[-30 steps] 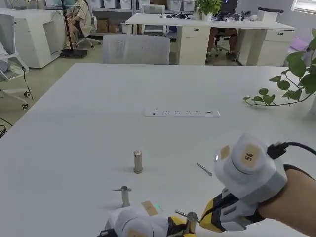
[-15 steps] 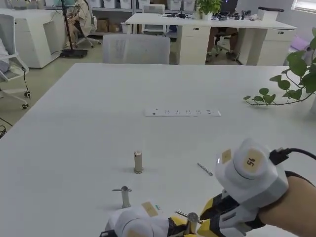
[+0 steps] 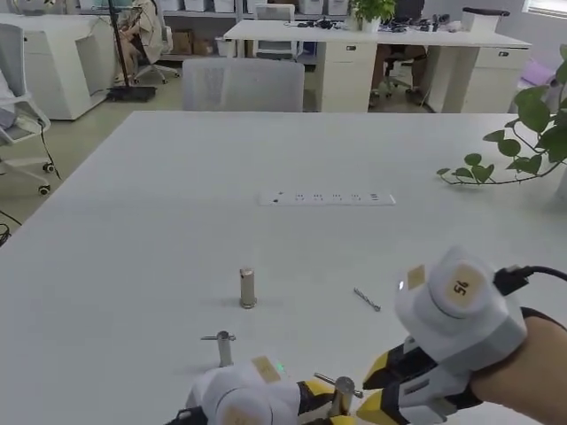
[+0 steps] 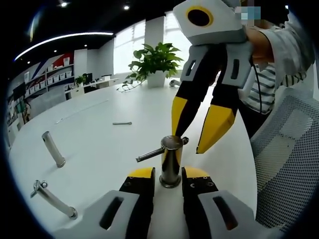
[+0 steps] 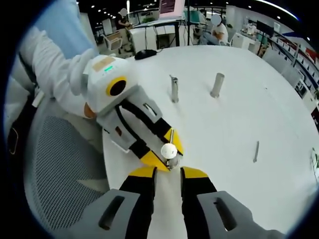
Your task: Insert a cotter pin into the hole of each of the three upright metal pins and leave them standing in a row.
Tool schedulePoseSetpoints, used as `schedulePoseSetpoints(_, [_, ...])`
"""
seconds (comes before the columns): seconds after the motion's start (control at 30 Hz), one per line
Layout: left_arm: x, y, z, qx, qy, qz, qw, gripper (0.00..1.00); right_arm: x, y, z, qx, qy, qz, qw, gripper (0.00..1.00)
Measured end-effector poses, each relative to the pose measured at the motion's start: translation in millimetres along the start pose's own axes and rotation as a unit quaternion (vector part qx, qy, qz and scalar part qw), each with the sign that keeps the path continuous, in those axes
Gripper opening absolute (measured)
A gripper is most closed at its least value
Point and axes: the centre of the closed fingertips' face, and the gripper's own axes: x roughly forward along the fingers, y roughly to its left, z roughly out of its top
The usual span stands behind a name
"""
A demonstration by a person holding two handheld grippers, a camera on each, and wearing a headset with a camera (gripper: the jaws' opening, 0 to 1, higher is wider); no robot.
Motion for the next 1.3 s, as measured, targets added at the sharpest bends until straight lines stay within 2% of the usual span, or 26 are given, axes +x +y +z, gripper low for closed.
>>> schedulePoseSetpoints(0.2, [-5.2, 1.0, -3.8, -0.001, 0.011, -0.007, 0.9999, 0.28, -1.4, -0.6, 1.6, 0.002, -0.005, 0.0, 1.0, 0.21])
schedulePoseSetpoints(0.4, [-14.0, 7.3, -2.4, -0.005, 0.011, -0.01, 0.9999, 0.35, -2.0, -1.4, 0.5, 0.004, -0.007, 0.0, 1.0, 0.21])
schedulePoseSetpoints(0.6, [-27.1, -2.2, 2.5, -0.012, 0.005, -0.045, 0.9989, 0.46, -0.9, 0.4, -0.5, 0.009, -0.012, 0.002, 0.9999, 0.25])
schedulePoseSetpoints(0.7, [-34.2, -3.0, 3.8, -0.015, 0.005, -0.055, 0.9983, 0.51, -0.1, 0.8, -0.6, 0.015, -0.015, 0.003, 0.9998, 0.27])
schedulePoseSetpoints(0.97, [-61.3, 5.4, 16.1, -0.038, -0.02, -0.057, 0.9974, 0.6, 2.1, 1.1, -0.8, 0.019, -0.022, 0.005, 0.9995, 0.29])
schedulePoseSetpoints(1.03, [-69.6, 7.4, 18.7, -0.056, -0.027, -0.061, 0.9962, 0.62, 3.2, 1.5, -1.5, 0.02, -0.023, 0.006, 0.9995, 0.3])
schedulePoseSetpoints(1.07, [-75.2, 5.9, 22.7, -0.071, -0.038, -0.071, 0.9942, 0.63, 3.8, 1.4, -2.0, 0.021, -0.023, 0.006, 0.9995, 0.3])
schedulePoseSetpoints(1.2, [-92.3, 9.9, 27.4, -0.064, -0.045, -0.063, 0.995, 0.65, 4.7, 1.0, -2.0, 0.026, -0.03, 0.005, 0.9992, 0.32])
schedulePoseSetpoints(1.3, [-101.8, 10.4, 26.5, -0.062, -0.043, -0.063, 0.9952, 0.68, 6.7, 1.9, -3.1, 0.029, -0.03, 0.008, 0.9991, 0.33])
